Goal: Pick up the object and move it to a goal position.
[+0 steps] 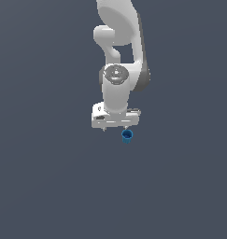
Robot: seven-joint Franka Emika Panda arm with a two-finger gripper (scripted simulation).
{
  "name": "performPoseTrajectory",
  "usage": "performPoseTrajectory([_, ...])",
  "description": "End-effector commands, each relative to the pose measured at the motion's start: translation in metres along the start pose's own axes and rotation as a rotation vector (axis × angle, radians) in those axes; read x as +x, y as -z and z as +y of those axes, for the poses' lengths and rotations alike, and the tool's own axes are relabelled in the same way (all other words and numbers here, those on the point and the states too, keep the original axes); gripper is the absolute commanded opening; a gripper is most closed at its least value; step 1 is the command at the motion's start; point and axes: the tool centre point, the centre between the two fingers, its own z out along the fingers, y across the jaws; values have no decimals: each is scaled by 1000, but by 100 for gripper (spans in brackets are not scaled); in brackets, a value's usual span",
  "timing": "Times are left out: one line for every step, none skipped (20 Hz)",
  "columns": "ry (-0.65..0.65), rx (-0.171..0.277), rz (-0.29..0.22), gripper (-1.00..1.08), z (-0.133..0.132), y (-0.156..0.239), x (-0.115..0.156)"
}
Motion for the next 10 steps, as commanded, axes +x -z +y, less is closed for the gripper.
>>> performPoseTrajectory([50, -1, 8, 100, -17, -12, 0])
performPoseTrajectory([73, -2, 11, 100, -24, -17, -1])
performPoseTrajectory([94, -2, 15, 100, -31, -21, -1])
performPoseTrajectory([113, -2, 18, 100, -37, -26, -2])
performPoseTrajectory([130, -2, 21, 100, -43, -30, -2])
performPoseTrajectory([146, -2, 24, 100, -48, -33, -3])
performPoseTrajectory([160, -2, 26, 100, -53, -36, -4])
performPoseTrajectory([172, -2, 28, 100, -57, -39, -4])
performPoseTrajectory([182, -2, 30, 100, -60, -41, -5])
performPoseTrajectory([190, -1, 31, 100, -63, -42, -5])
